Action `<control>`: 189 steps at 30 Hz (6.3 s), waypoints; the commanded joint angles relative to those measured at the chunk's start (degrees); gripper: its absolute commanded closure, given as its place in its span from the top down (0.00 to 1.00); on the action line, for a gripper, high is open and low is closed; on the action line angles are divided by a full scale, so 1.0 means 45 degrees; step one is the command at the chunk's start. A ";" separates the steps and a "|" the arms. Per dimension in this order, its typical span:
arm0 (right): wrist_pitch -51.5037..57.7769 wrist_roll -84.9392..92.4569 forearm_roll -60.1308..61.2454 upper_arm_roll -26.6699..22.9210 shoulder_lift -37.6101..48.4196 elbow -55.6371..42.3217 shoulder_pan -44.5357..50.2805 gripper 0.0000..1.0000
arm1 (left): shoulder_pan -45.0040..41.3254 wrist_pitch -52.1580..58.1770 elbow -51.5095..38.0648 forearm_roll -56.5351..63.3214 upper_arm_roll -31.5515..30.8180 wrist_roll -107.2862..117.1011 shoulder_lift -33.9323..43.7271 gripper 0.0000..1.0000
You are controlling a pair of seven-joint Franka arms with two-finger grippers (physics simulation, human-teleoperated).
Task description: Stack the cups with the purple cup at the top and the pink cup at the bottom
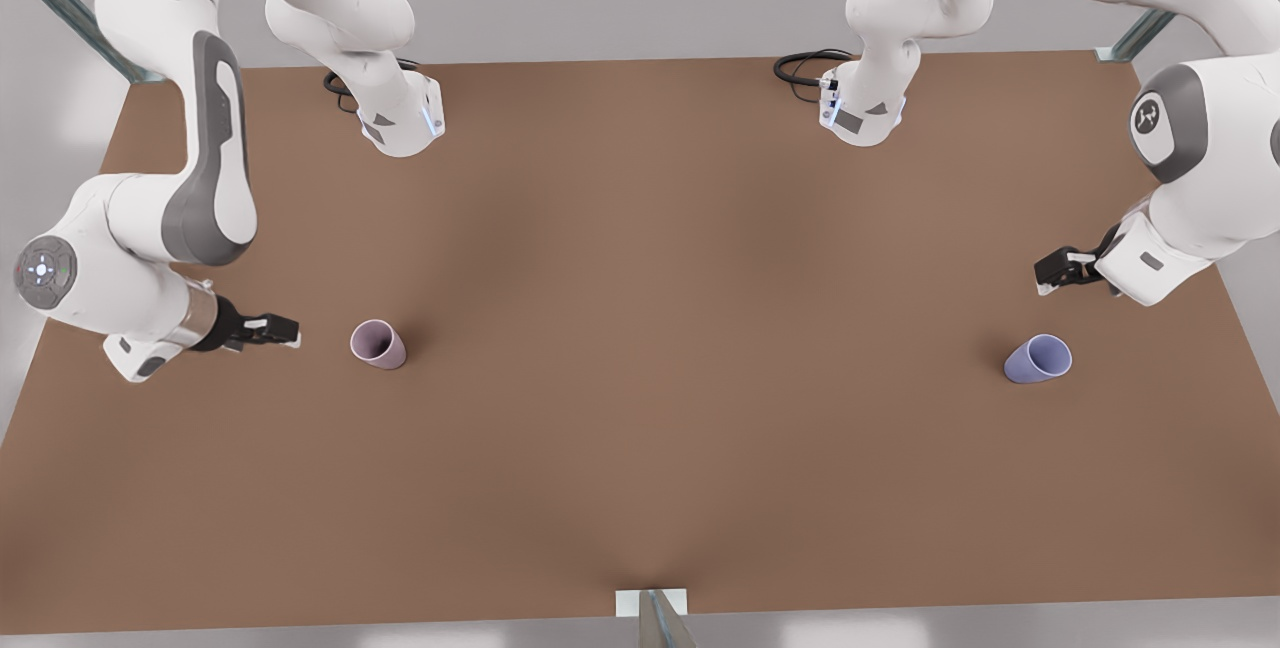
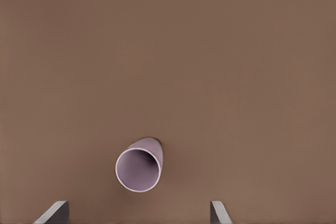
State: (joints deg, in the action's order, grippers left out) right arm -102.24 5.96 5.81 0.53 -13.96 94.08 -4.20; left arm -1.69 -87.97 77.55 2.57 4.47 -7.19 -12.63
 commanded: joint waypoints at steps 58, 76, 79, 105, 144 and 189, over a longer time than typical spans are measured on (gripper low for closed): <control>-0.4604 -0.6829 0.0136 0.0937 -0.2249 0.1225 0.5053 0.21 | 0.0140 0.0643 0.0130 -0.0082 0.0568 -0.0844 -0.0963 1.00; -0.2338 -1.5719 -0.1349 0.0723 -0.9633 -0.8854 1.0016 0.21 | 0.0160 0.0526 0.0111 -0.0140 0.0803 -0.0825 -0.1353 1.00; -0.2025 -1.5798 -0.1329 0.0605 -1.0454 -1.0144 1.0016 0.21 | 0.0160 0.0506 0.0111 -0.0140 0.0803 -0.0805 -0.1353 1.00; -0.2124 -0.9101 -0.1036 0.0918 -0.0671 -0.1161 0.4668 1.00 | 0.3089 -0.3730 0.1243 -0.1117 0.0998 -0.6625 -0.3695 1.00; 0.1041 0.0609 -0.1876 0.1191 0.0054 -0.2937 -0.0727 1.00 | -0.0717 -0.3693 0.3529 -0.2230 0.0744 -0.1393 -0.2369 0.21; 0.2018 0.0589 -0.1700 0.1133 0.0289 -0.3660 -0.0766 1.00 | -0.5446 -0.5197 -0.1003 -0.1782 -0.2791 1.1578 -0.6412 0.31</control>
State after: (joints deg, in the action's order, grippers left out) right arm -93.23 7.90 -1.92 5.61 -12.73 77.62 -7.62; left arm -26.19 -111.36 73.07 -5.97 -8.07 37.05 -41.49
